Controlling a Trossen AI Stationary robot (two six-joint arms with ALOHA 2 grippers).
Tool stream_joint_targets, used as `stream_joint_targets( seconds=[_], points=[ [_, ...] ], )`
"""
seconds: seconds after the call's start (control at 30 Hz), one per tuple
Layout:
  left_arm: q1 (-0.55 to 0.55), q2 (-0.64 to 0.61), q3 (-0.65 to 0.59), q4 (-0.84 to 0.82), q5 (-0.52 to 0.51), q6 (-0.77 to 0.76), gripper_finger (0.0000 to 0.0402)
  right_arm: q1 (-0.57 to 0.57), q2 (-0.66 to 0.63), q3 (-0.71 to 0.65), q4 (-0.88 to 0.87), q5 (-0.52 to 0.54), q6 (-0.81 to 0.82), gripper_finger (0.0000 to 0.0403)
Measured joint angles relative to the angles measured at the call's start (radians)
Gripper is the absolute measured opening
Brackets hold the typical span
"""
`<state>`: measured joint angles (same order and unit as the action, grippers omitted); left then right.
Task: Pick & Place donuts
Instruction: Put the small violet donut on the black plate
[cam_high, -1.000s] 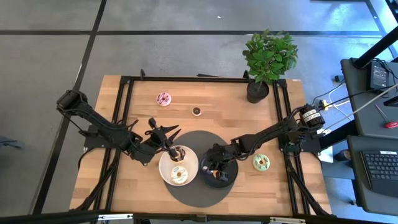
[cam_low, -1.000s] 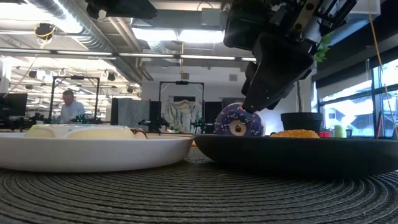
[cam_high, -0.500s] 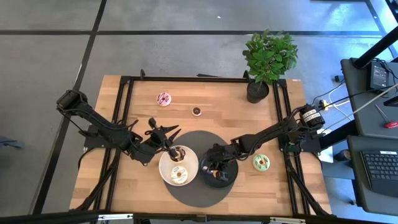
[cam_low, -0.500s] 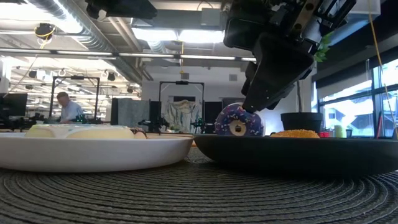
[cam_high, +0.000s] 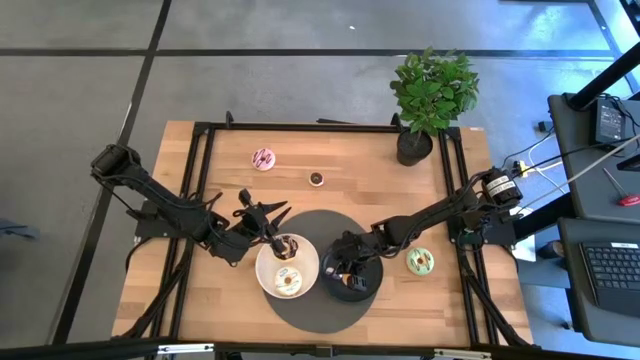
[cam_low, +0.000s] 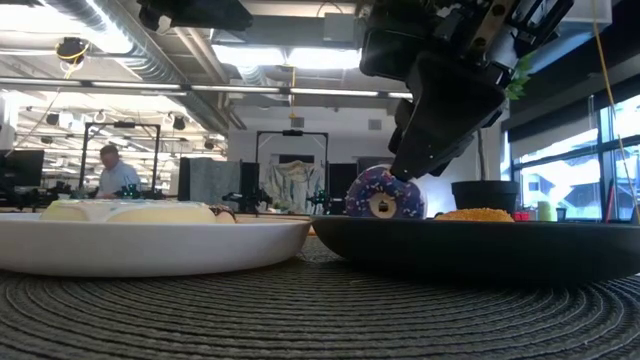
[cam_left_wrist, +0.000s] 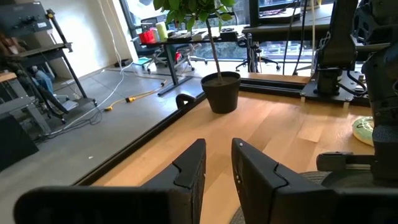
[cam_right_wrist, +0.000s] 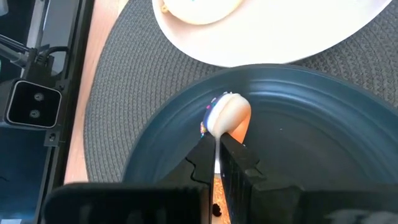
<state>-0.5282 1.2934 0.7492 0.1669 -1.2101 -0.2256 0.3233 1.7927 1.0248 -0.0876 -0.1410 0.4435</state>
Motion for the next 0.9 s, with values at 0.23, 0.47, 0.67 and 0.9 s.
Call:
stream_joint_targets(
  seconds=[0.23,0.47,0.67,0.9],
  points=[
    [0.0,0.0,0.0,0.002,0.0,0.0,0.0076,-0.004,0.055,0.0,0.049,-0.101,0.025,0.0024],
    [0.0,0.0,0.0,0.007,0.001,0.001,0.0074,-0.009,0.057,0.0,0.074,-0.119,0.001,0.0023],
    [0.0,0.0,0.0,0.01,0.001,0.001,0.0074,-0.009,0.035,0.0,0.026,-0.089,-0.003,0.0023],
    [0.0,0.0,0.0,0.01,0.001,0.002,0.0076,-0.009,0.034,0.0,0.016,-0.088,-0.005,0.0036]
  ],
)
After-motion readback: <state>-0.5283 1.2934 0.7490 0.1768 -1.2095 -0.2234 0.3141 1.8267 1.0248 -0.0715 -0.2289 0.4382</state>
